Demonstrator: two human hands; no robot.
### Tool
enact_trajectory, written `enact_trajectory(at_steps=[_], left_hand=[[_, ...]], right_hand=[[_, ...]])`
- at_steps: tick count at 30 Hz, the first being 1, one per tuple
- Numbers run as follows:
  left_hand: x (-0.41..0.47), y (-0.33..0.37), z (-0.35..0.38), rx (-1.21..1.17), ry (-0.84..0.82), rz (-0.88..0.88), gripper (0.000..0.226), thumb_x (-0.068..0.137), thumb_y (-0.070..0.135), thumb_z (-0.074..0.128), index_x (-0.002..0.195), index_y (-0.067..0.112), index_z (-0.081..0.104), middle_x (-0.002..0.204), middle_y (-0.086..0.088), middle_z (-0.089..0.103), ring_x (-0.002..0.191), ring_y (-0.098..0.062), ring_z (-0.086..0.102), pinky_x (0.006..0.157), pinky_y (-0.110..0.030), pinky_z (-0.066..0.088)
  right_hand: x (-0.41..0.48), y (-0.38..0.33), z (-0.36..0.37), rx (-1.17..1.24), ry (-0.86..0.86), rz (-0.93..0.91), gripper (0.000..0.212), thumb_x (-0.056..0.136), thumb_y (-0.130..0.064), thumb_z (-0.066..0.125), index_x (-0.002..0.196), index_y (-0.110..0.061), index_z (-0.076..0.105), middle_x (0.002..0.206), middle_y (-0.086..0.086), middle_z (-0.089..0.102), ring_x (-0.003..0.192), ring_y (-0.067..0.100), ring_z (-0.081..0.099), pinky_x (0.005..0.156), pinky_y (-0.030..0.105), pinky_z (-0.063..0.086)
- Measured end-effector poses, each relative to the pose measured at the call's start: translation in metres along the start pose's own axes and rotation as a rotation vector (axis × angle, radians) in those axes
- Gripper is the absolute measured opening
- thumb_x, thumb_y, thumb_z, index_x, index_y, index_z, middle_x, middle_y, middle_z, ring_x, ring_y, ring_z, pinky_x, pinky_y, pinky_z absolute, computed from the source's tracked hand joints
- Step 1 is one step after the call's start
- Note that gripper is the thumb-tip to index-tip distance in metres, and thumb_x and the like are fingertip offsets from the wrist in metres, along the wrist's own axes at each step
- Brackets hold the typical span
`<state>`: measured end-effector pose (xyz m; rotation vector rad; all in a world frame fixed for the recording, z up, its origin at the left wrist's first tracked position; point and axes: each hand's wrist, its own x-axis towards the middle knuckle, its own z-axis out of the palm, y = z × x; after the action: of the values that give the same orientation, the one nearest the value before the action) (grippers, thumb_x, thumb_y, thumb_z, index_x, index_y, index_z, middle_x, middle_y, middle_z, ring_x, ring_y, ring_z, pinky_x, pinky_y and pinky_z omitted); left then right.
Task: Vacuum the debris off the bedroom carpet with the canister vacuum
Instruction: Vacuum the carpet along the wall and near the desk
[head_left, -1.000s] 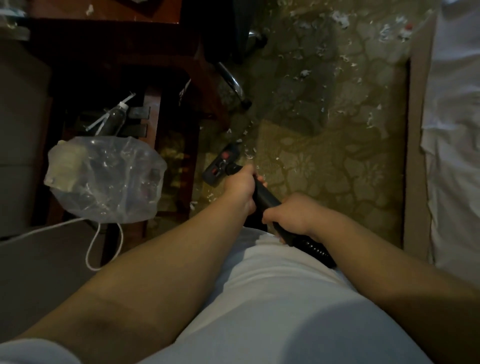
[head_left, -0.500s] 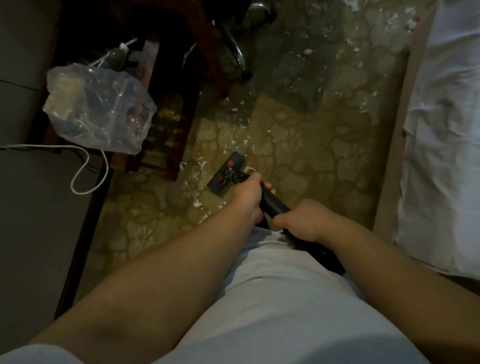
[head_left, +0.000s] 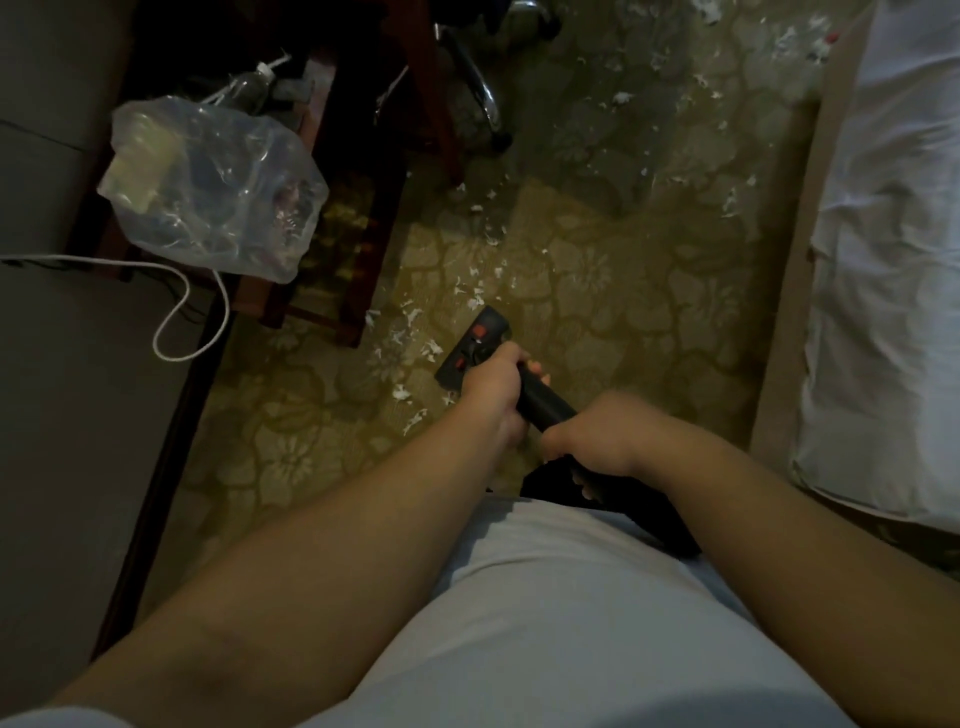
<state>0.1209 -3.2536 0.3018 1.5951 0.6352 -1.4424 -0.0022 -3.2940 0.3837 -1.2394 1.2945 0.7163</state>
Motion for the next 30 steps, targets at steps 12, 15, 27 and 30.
enact_trajectory(at_steps=[12, 15, 27, 30], left_hand=[[0.028, 0.098, -0.162, -0.022, 0.056, 0.064, 0.013, 0.095, 0.014, 0.060, 0.083, 0.010, 0.058, 0.061, -0.001, 0.054, 0.057, -0.015, 0.053, 0.059, -0.030, 0.051], [0.031, 0.122, -0.194, 0.010, 0.066, 0.080, 0.014, 0.094, 0.012, 0.059, 0.081, 0.009, 0.056, 0.058, -0.001, 0.053, 0.056, -0.015, 0.052, 0.057, -0.029, 0.050], [0.023, 0.096, -0.217, 0.105, 0.003, 0.047, 0.015, 0.096, 0.013, 0.057, 0.082, 0.008, 0.054, 0.061, -0.002, 0.051, 0.058, -0.017, 0.050, 0.059, -0.031, 0.049], [0.014, 0.056, -0.212, 0.136, -0.007, 0.047, 0.014, 0.093, 0.009, 0.057, 0.079, 0.008, 0.054, 0.059, -0.002, 0.051, 0.056, -0.018, 0.049, 0.059, -0.031, 0.048]], right_hand=[[0.034, -0.128, 0.145, -0.119, 0.093, -0.045, 0.034, 0.080, -0.042, 0.079, 0.095, -0.013, 0.069, 0.085, 0.009, 0.074, 0.070, 0.025, 0.073, 0.059, 0.031, 0.056], [0.039, -0.157, 0.173, -0.105, 0.103, -0.073, 0.033, 0.083, -0.041, 0.078, 0.095, -0.013, 0.067, 0.091, 0.011, 0.074, 0.079, 0.028, 0.074, 0.069, 0.038, 0.061], [0.022, -0.131, 0.214, 0.042, 0.106, -0.025, 0.025, 0.086, -0.032, 0.077, 0.093, -0.010, 0.066, 0.076, 0.010, 0.073, 0.059, 0.022, 0.070, 0.057, 0.030, 0.057], [0.011, -0.090, 0.220, 0.078, 0.101, -0.022, 0.031, 0.081, -0.034, 0.080, 0.096, -0.010, 0.070, 0.085, 0.013, 0.076, 0.074, 0.030, 0.076, 0.074, 0.042, 0.064]])
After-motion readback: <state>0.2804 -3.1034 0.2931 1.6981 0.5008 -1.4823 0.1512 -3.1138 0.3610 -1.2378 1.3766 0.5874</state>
